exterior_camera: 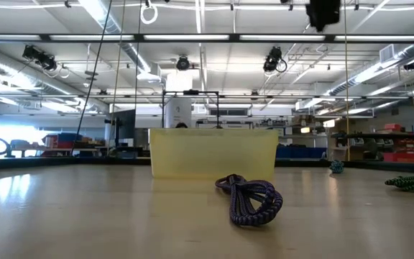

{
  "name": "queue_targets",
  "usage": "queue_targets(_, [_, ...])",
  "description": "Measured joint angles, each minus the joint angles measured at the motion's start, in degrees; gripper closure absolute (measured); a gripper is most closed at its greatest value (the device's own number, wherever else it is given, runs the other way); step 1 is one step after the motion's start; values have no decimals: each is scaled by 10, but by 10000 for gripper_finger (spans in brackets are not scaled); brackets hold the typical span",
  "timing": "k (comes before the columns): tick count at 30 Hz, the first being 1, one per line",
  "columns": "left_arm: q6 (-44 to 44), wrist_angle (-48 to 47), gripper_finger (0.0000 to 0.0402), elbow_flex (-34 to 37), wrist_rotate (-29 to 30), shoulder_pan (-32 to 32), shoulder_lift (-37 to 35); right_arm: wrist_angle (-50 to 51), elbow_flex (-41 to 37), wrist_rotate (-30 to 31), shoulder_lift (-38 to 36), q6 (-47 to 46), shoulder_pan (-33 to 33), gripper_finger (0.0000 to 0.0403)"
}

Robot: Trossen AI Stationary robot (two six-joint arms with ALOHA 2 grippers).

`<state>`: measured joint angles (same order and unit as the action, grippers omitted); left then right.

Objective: Pick and place USB-C Cables
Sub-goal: Put the green charger cable into the yellow bin

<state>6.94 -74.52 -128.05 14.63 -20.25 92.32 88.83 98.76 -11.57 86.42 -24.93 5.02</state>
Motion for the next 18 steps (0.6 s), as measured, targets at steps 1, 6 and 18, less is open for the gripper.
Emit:
queue_targets(1, [4, -1, 214, 0, 0, 0, -4, -6, -30, 0, -4, -28, -13, 284])
queue_targets(6, [42, -10, 214, 0, -1, 0, -10, -67, -165, -37, -9, -151, -92, 281])
queue_targets(18, [14, -33, 214, 0, -1, 0, -8, -260, -384, -62, -2, -253, -236, 223])
